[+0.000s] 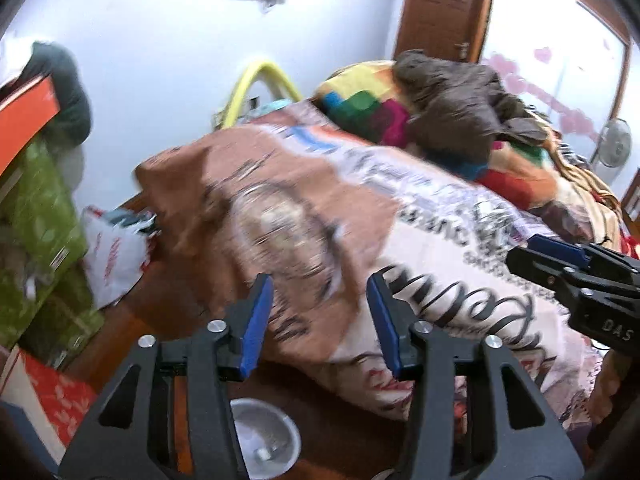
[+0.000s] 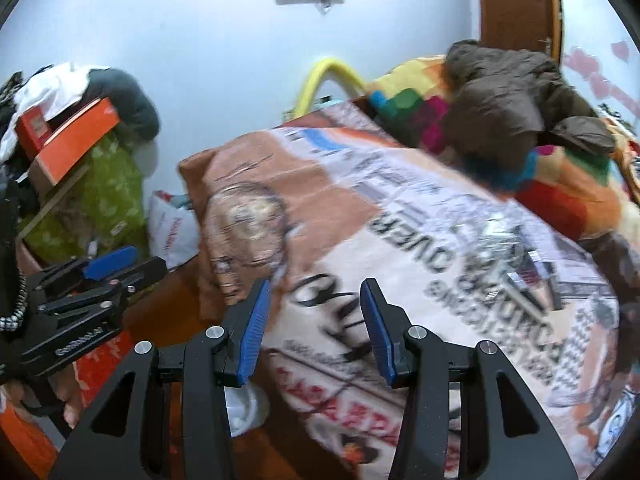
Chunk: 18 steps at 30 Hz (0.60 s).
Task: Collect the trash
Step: 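Move both tools back over the items on the bed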
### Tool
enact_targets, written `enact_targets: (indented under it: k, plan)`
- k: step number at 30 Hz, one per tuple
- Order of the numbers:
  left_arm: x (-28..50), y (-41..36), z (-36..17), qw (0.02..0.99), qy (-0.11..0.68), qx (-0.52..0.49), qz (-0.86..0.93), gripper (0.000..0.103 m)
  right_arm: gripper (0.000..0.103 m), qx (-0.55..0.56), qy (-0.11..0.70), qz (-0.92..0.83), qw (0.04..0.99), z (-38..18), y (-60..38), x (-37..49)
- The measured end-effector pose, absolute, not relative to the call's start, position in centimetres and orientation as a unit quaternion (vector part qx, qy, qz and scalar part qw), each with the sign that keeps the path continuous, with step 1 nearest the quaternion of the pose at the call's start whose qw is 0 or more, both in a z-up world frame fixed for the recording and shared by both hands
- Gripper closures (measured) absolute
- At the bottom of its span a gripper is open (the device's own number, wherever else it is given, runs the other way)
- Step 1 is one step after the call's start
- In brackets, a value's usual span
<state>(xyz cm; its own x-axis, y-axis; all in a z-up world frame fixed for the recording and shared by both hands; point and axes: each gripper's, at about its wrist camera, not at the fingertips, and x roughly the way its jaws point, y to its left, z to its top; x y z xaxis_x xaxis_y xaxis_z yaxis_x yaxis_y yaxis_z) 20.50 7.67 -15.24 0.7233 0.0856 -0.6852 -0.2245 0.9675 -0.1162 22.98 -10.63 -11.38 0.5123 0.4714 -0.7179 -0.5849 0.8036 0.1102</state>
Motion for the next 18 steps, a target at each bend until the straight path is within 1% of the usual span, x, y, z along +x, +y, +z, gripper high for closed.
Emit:
enact_targets:
  k: [4,9,14,18]
  plan:
    - [23.5,4.2,-14.6,0.930,0.354,-0.080,0.052,0.047,0.060,-0.064,0.380,0.269,0.883,-10.9,-14.5,25.2]
    - [26.7,0.1,-15.1,0.930,0.362,-0.064,0.017,0.047,0.060,-0.035,0.377,0.227,0.897,-10.8,-19.6,28.2]
    - [30.4,-3.7,-16.4,0.924,0.379,-0.054,-0.017,0.047,0.060,0.008,0.391,0.186,0.901,-12.2,-24.3,31.8]
    - [33.8,-6.0,-17.8,0.917,0.394,-0.057,-0.041,0.047,0.060,0.007,0.400,0.169,0.901,-13.4,-26.0,33.9]
